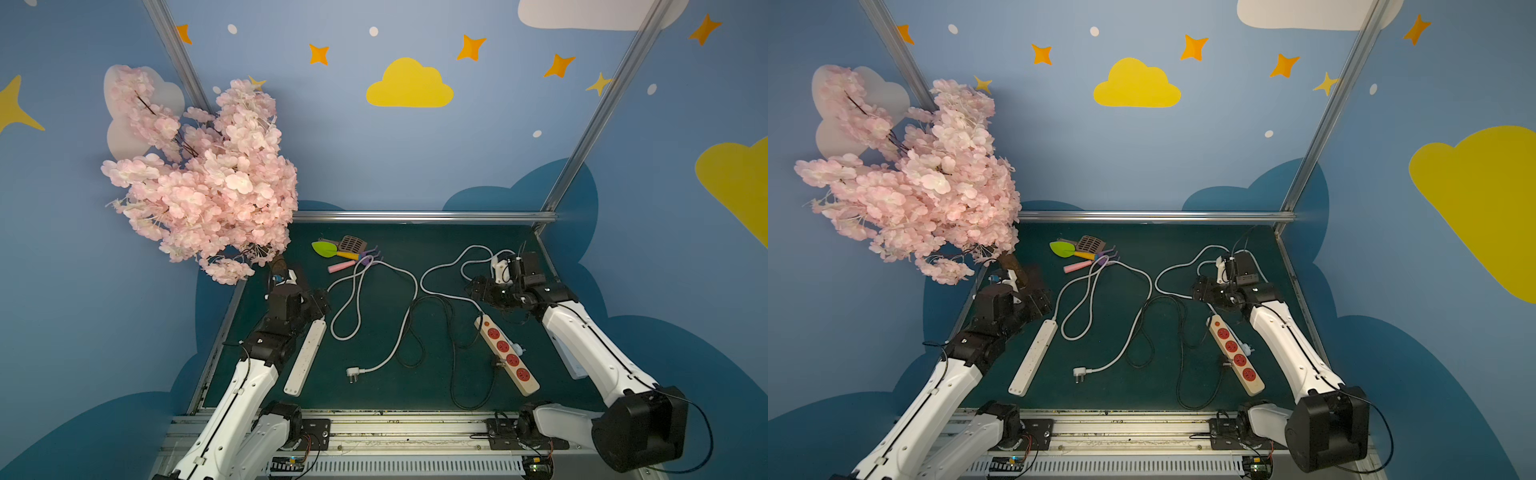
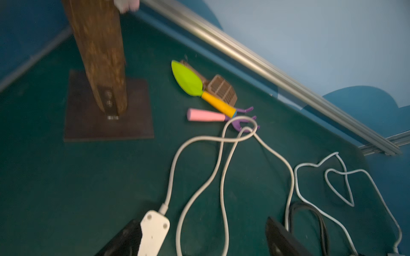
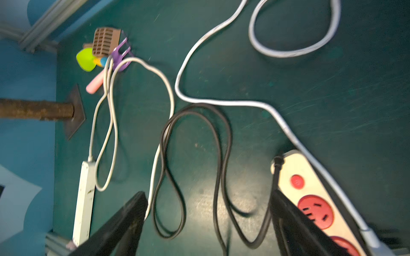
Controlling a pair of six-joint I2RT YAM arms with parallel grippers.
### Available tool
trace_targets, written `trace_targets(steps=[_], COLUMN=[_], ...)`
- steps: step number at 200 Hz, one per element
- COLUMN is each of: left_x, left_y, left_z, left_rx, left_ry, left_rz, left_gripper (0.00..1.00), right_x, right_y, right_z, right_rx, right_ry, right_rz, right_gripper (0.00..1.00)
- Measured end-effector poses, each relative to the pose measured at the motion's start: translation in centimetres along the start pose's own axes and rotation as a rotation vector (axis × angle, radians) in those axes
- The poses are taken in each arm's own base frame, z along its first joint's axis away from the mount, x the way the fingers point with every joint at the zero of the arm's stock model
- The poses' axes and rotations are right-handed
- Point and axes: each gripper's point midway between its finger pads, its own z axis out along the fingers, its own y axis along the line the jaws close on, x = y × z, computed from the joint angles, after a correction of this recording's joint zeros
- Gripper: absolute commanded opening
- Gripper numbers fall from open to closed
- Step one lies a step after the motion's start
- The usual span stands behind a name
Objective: Wrap the cord around the power strip
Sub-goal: Pick up the power strip from the center of the board, then adjust the power cord at the center of the board.
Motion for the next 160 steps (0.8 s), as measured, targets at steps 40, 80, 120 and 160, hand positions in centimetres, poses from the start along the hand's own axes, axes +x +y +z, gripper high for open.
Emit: trace_targets(steps=[40,80,120,160], left_x=[5.5,9.5,11.1,11.4], left_y=[-0.6,2.3,6.0,8.5], left_z=[-0.4,-0.6,0.7,1.6], left_rx=[-0.098,-0.224,-0.348,-0.403], left_ry=[0.246,0.36,0.432,0.464], left_rz=[0.061,0.083,0.011,-0.069], left_gripper=[0.83,0.86,0.88,0.9], right_x=[6.7,12.1,14.0,14.1], right_y=[5.0,8.6,10.2,11.8], right_z=[1.9,5.4,9.5,13.6], right_rx=[0.032,0.105,0.162,0.186], right_ry=[0.158,0.348,0.436,0.463], right_rz=[-0.196,-0.362,-0.386,-0.367], right_gripper=[0.86,0.86,0.87,0.87])
